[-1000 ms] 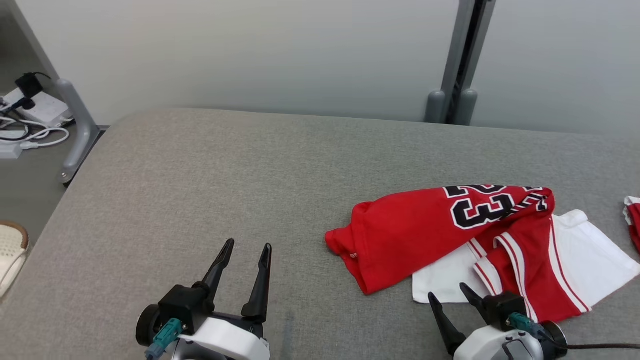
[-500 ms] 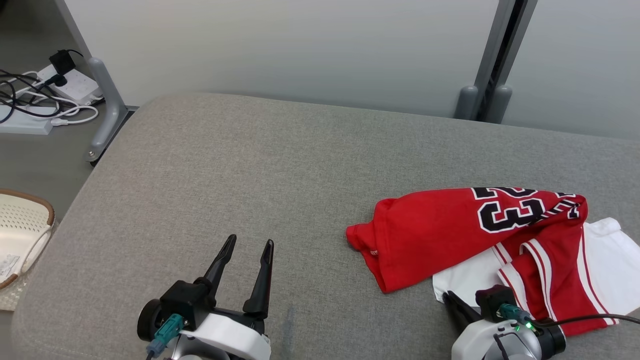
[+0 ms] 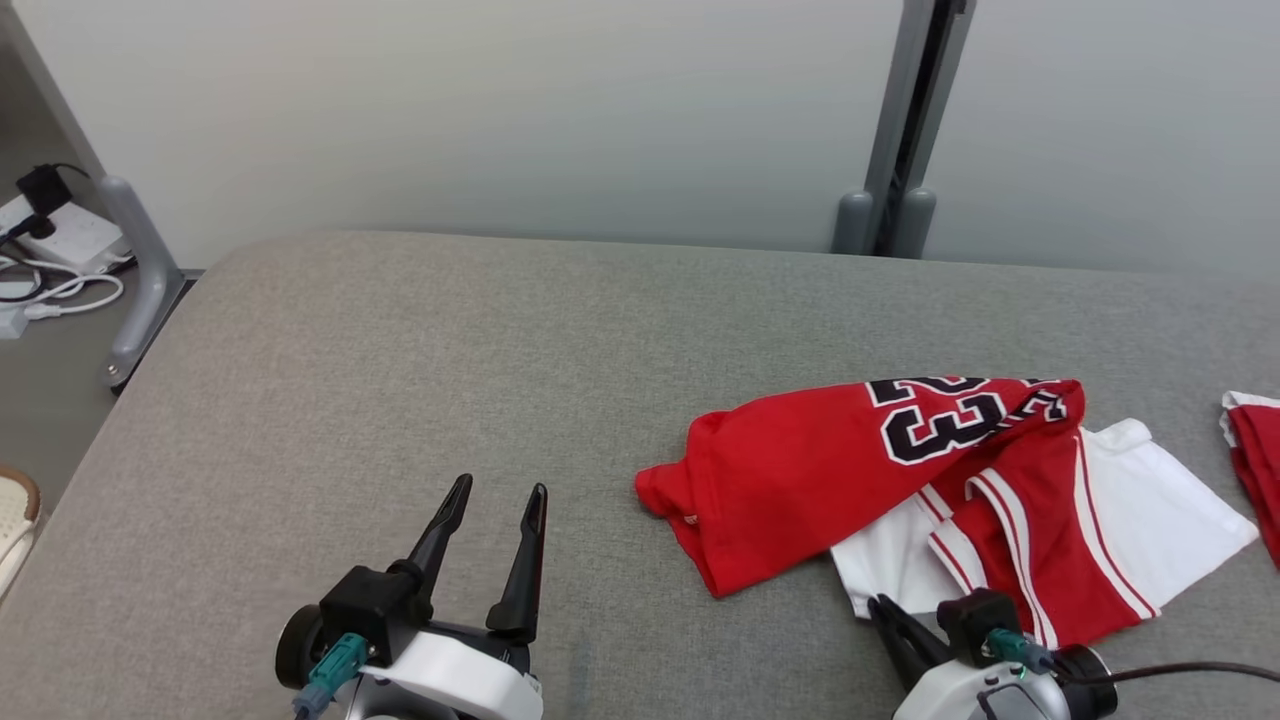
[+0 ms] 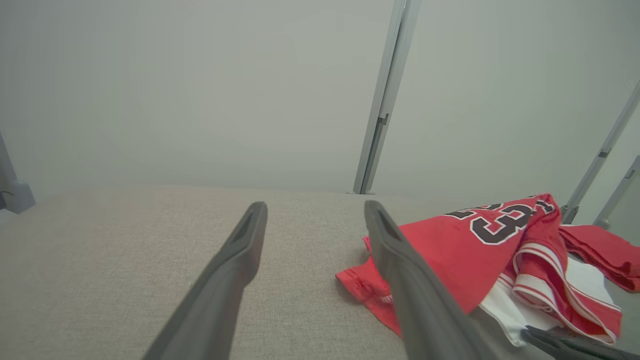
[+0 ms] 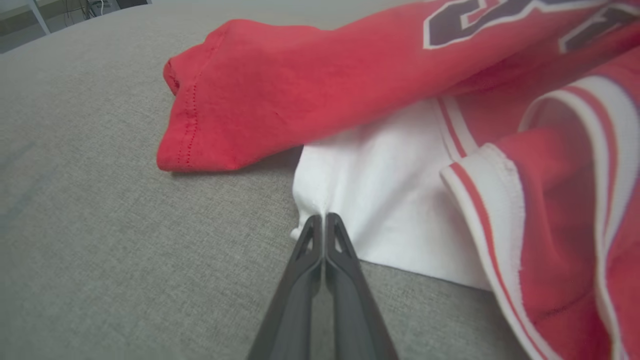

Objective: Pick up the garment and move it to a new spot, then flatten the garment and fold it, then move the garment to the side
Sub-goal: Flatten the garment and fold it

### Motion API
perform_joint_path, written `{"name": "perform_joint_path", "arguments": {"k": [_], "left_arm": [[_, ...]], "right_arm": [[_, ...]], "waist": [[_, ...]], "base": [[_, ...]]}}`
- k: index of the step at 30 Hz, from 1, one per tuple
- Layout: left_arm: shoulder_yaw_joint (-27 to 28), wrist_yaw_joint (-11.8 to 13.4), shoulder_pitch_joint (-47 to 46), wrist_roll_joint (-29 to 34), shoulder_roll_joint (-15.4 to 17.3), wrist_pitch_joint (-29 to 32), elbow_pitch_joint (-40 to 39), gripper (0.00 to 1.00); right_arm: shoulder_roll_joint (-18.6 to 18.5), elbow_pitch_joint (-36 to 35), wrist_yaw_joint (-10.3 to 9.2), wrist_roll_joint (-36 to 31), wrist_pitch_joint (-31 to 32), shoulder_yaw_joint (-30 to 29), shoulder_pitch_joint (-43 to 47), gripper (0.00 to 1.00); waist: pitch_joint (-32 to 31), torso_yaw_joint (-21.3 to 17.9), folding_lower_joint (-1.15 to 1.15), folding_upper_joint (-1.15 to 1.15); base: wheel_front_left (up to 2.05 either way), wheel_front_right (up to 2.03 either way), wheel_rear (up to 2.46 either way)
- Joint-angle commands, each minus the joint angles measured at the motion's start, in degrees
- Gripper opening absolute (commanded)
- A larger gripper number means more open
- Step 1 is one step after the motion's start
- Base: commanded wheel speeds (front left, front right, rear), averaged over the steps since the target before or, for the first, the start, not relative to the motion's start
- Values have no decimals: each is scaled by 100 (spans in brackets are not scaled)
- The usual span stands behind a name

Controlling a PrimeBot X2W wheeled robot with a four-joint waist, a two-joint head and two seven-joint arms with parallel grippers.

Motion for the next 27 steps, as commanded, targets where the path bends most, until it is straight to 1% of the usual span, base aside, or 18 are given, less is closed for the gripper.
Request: {"name": "perform_joint_path", "arguments": {"k": [1,5,8,10,12,14,17,18,19,22,25,26,27], "left_arm": [[8,26,53,-30,27,-22,-13,100],[68,63,86,-31,27,-22,-35,100],[133,61,155,-21,26,-22,-43,100],[160,72,169,-38,27,-22,-50,100],[178,86,174,-86,27,-22,-76,100],[138,90,181,-112,26,-22,-93,100],[88,135,187,-174,28,-22,-117,100],[68,152,199,-207,29,-22,-131,100],[59,162,206,-209,27,-22,-135,100],[41,189,209,-243,27,-23,-144,100],[31,194,215,-252,27,-23,-144,100],[31,194,215,-252,27,-23,-144,100],[24,193,216,-265,27,-23,-143,100]], "right_arm": [[-26,-53,-1,28,3,42,94,0],[-94,-341,-1,152,3,181,214,0],[-261,-552,-1,253,3,404,347,0],[-396,-647,-1,364,86,690,433,0],[-620,-820,-1,555,363,1053,502,0],[-978,-1107,-2,826,771,1462,597,0],[-1617,-1698,-1,1311,1463,1923,714,0],[-2060,-2117,-1,1707,2022,2075,822,0],[-2283,-2320,-1,1900,2340,2115,897,0],[-2937,-2931,-1,2265,3138,2080,1057,0],[-3397,-3409,-1,2461,3695,1803,1325,0],[-3397,-3409,-1,2461,3695,1803,1325,0],[-3593,-3609,-1,2486,4004,1514,1514,0]], "waist": [[-53,-65,0,0],[-109,-204,0,0],[-145,-352,0,0],[-176,-438,0,0],[-201,-525,0,0],[-225,-596,0,0],[-253,-674,0,0],[-269,-710,0,0],[-275,-723,0,0],[-291,-748,0,0],[-305,-752,0,0],[-305,-752,0,0],[-318,-748,0,0]], "base": [[0,0,0],[0,0,0],[0,0,0],[0,0,0],[0,0,0],[0,0,0],[0,0,0],[0,0,0],[0,0,0],[0,0,0],[0,0,0],[0,0,0],[0,0,0]]}}
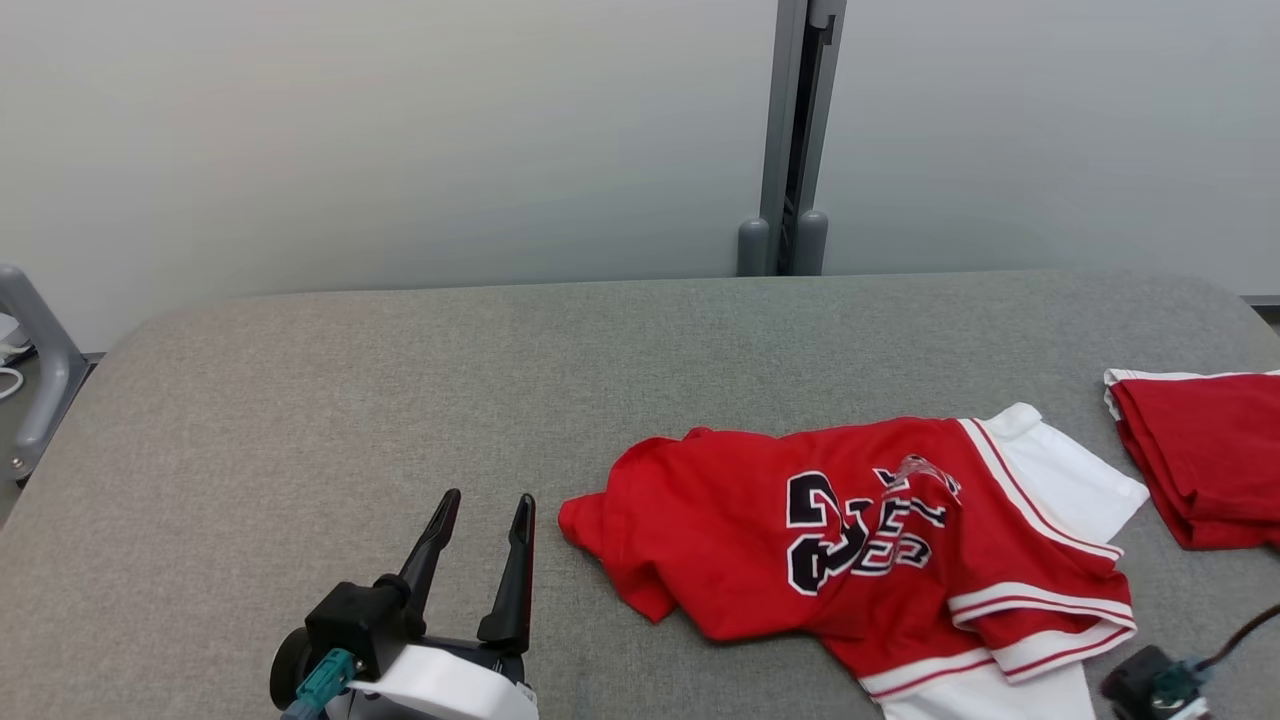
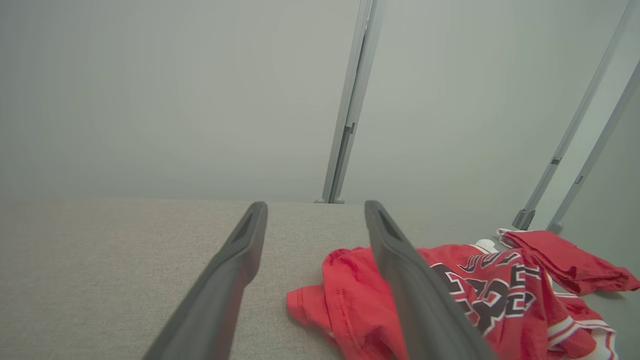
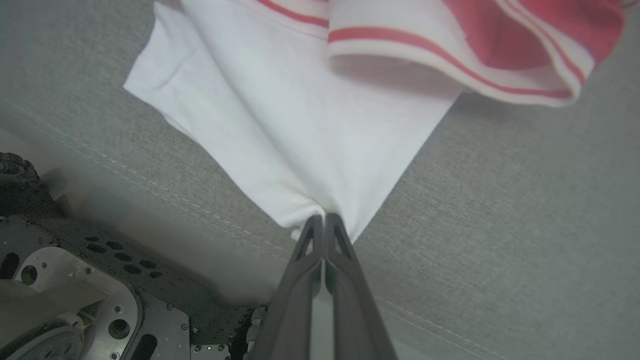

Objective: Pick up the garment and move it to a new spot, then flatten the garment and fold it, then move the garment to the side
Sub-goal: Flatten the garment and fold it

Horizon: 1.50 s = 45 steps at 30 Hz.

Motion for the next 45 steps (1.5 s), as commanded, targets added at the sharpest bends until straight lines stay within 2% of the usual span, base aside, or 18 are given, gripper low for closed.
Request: {"name": "perform_joint_path", "arguments": {"k": [1,3,4,5,6,9,10,11,17,24,30,35,40,45], "left_arm": [[12,16,16,-21,27,-24,-8,100],[12,12,11,-27,29,-24,0,100],[13,6,5,-28,29,-24,5,100],[13,6,5,-28,29,-24,5,100],[5,1,-1,-23,27,-24,7,100],[9,-12,-17,17,28,-24,10,100],[28,-25,-34,51,27,-24,14,100],[28,-25,-34,51,27,-24,14,100],[79,-58,-127,96,27,-24,-1,100],[86,-65,-156,61,29,-24,-10,100],[126,-135,-181,108,27,-24,19,100],[35,-196,-520,181,26,-22,325,100],[-161,-131,-1251,274,30,-17,1289,100],[-332,-173,-2299,79,27,190,2490,100]], "right_arm": [[-87,-124,-1,-33,138,-263,149,0],[-34,-154,-2,-271,219,-745,256,0],[77,-227,-1,-414,174,-930,308,68],[77,-227,-1,-414,174,-930,308,68],[262,-277,0,-445,178,-1122,397,100],[649,-582,-2,-706,-46,-1676,402,100],[903,-822,-2,-944,-350,-1879,325,100],[903,-822,-2,-944,-350,-1879,325,100],[1727,-1165,-1,-1416,-1822,-2256,-2,100],[2057,-945,-1,-1555,-3029,-2159,-138,100],[2239,-719,-1,-1650,-3290,-2123,-199,100],[2336,-665,-1,-1832,-3304,-2123,-246,100],[2439,-774,-1,-2026,-3330,-2114,-371,100],[2540,-858,-1,-2151,-3349,-1997,-483,100]], "waist": [[-11,6,0,0],[-22,13,0,0],[-27,22,0,0],[-27,22,0,0],[-33,32,0,0],[-49,61,0,0],[-50,72,0,0],[-50,72,0,0],[-2,66,0,0],[106,14,0,0],[264,-201,0,0],[499,-532,0,0],[888,-912,0,0],[1254,-1253,0,0]], "base": [[0,0,0],[0,0,0],[0,0,0],[0,0,0],[0,0,0],[0,0,0],[0,0,0],[0,0,0],[0,0,0],[0,0,0],[0,0,0],[0,0,0],[0,0,0],[0,0,0]]}}
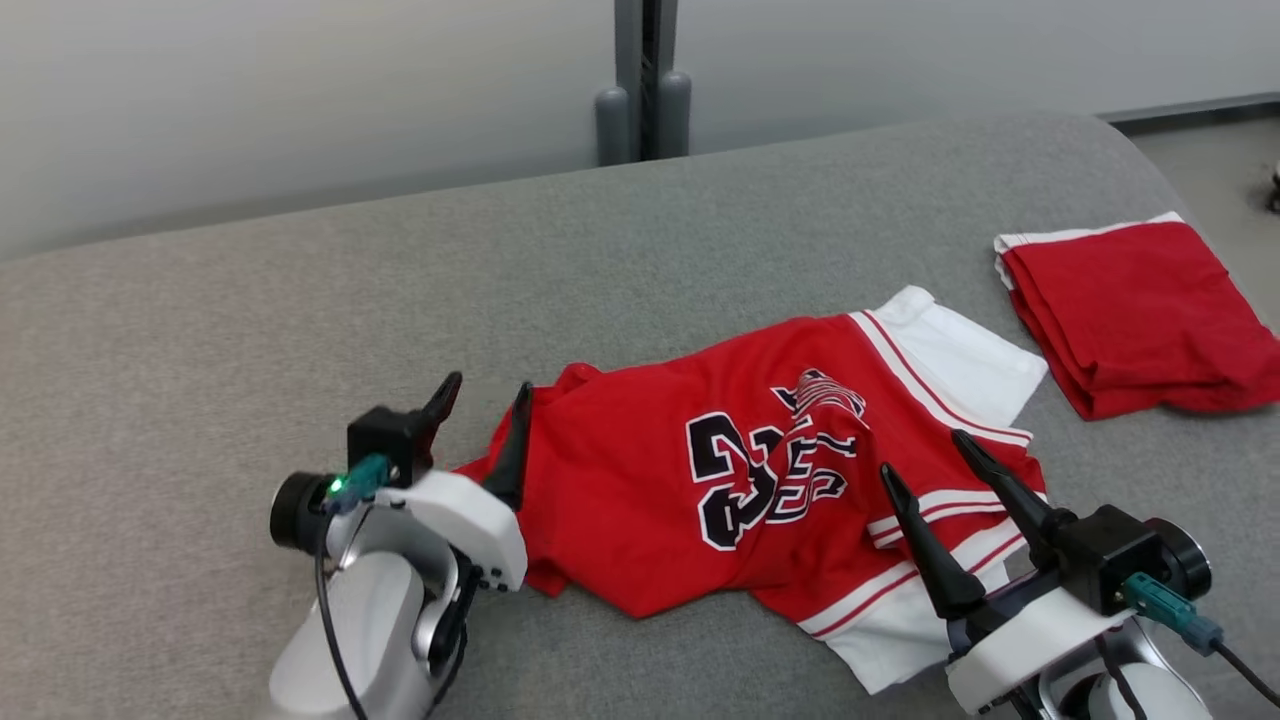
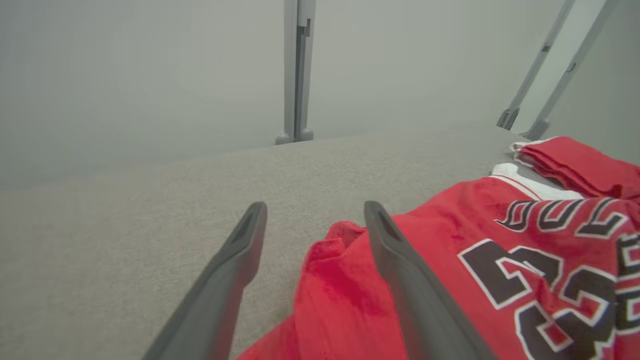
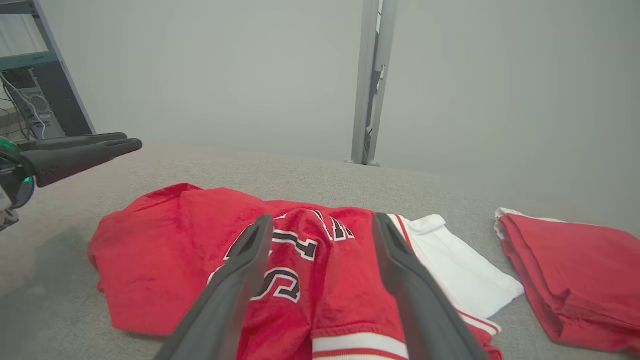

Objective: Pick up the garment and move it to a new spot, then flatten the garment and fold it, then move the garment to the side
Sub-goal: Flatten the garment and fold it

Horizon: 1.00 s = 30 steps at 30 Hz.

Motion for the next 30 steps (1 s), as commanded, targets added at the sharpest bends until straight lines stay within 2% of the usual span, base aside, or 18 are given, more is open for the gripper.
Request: {"name": "perform_joint_path", "arguments": {"k": [1,7,14,27,28,29,30], "left_arm": [[-86,-59,-476,-64,27,230,421,100],[-287,-143,-1331,-237,27,892,1251,100],[-628,-49,-2050,-464,29,1475,1936,100],[-1261,-223,-2550,-913,28,2107,2406,100],[-1308,-230,-2556,-955,27,2130,2418,97],[-1346,-228,-2570,-995,27,2136,2424,41],[-1378,-219,-2583,-1030,28,2128,2431,0]], "right_arm": [[40,-52,-1,-58,-62,23,-97,100],[182,34,-1,-133,-78,106,-138,100],[408,257,-1,-200,-209,352,-172,100],[452,515,-1,-240,-353,408,-285,100],[459,526,-1,-251,-357,410,-292,100],[464,537,-1,-258,-359,413,-301,100],[472,549,-1,-255,-364,414,-309,100]], "waist": [[369,-343,0,0],[636,-553,0,0],[880,-659,0,0],[995,-681,0,0],[999,-684,0,0],[1008,-686,0,0],[1017,-687,0,0]], "base": [[0,0,0],[0,0,0],[0,0,0],[0,0,0],[0,0,0],[0,0,0],[0,0,0]]}}
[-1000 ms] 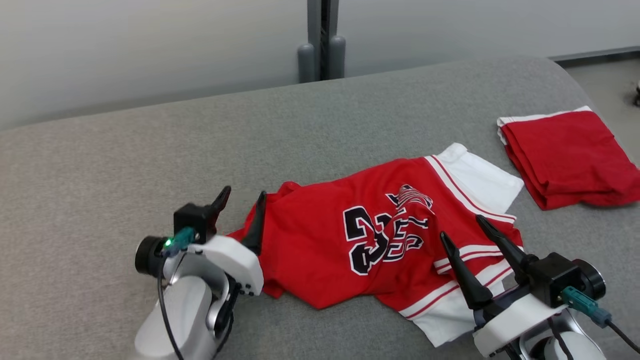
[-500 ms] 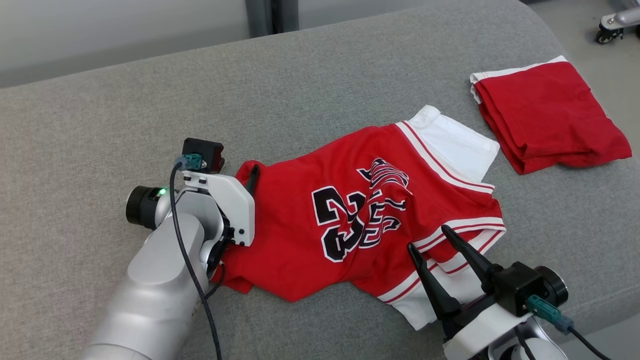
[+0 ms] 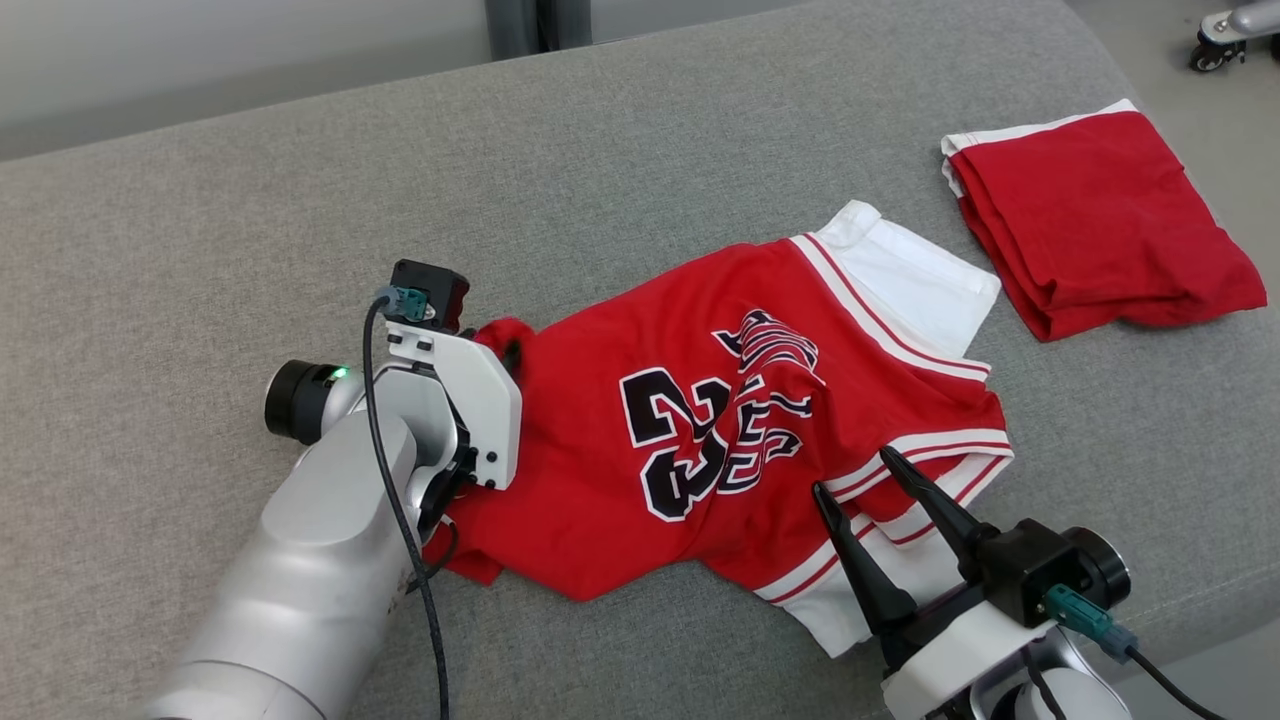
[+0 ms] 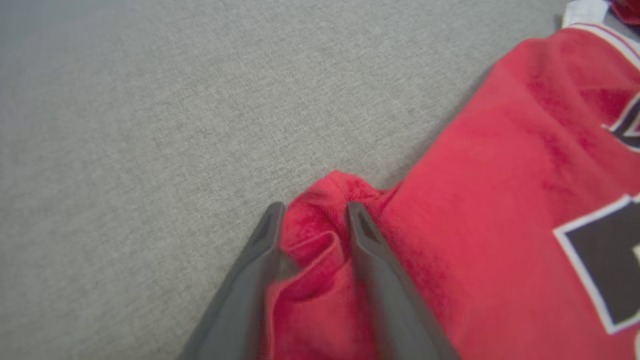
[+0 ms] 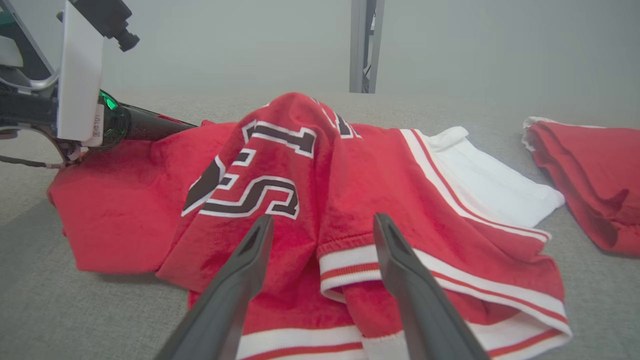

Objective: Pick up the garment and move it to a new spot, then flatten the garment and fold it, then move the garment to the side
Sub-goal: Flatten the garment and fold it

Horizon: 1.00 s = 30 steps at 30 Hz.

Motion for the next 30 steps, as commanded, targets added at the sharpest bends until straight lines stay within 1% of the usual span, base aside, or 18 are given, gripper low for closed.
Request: {"name": "perform_joint_path", "arguments": {"k": [1,4,6,7,12,15,16,19,21,22,23,26,27,28,30], "left_arm": [[-43,-7,-124,-67,32,-21,25,0],[-63,77,-170,-154,32,-190,45,0],[-14,166,-251,-195,37,-442,61,0],[82,271,-325,-248,35,-745,88,0],[441,494,-524,-460,137,-1468,229,0],[683,606,-726,-582,287,-1854,285,0],[683,606,-726,-582,287,-1854,285,0],[863,695,-967,-651,465,-2072,304,0],[926,735,-1127,-608,627,-2148,336,0],[1003,781,-1275,-613,759,-2200,387,0],[1003,781,-1275,-613,759,-2200,387,0],[1033,847,-1402,-554,922,-2218,559,0],[1032,876,-1453,-517,978,-2230,597,98],[1056,907,-1505,-513,1036,-2240,612,100],[1048,891,-1518,-453,1103,-2244,653,100]], "right_arm": [[4,21,-1,-26,-45,-8,-66,100],[15,50,-1,-44,-75,-19,-73,100],[24,73,-1,-65,-83,-41,-81,100],[31,103,-1,-76,-92,-59,-88,100],[55,180,-1,-111,-104,-100,-131,100],[74,194,-1,-115,-118,-106,-161,100],[74,194,-1,-115,-118,-106,-161,100],[110,188,-1,-136,-129,-80,-189,100],[129,191,-1,-134,-143,-57,-232,100],[159,205,-1,-130,-157,-28,-266,100],[159,205,-1,-130,-157,-28,-266,100],[188,242,-1,-121,-185,12,-279,100],[201,257,-1,-118,-193,22,-291,100],[213,274,-1,-115,-204,32,-308,100],[227,310,-1,-104,-219,39,-328,100]], "waist": [[14,-1,0,0],[41,8,0,0],[55,23,0,0],[53,48,0,0],[-11,130,0,0],[-28,159,0,0],[-28,159,0,0],[-19,157,0,0],[7,132,0,0],[27,97,0,0],[27,97,0,0],[45,39,0,0],[52,23,0,0],[56,10,0,0],[51,1,0,0]], "base": [[0,0,0],[0,0,0],[0,0,0],[0,0,0],[0,0,0],[0,0,0],[0,0,0],[0,0,0],[0,0,0],[0,0,0],[0,0,0],[0,0,0],[0,0,0],[0,0,0],[0,0,0]]}}
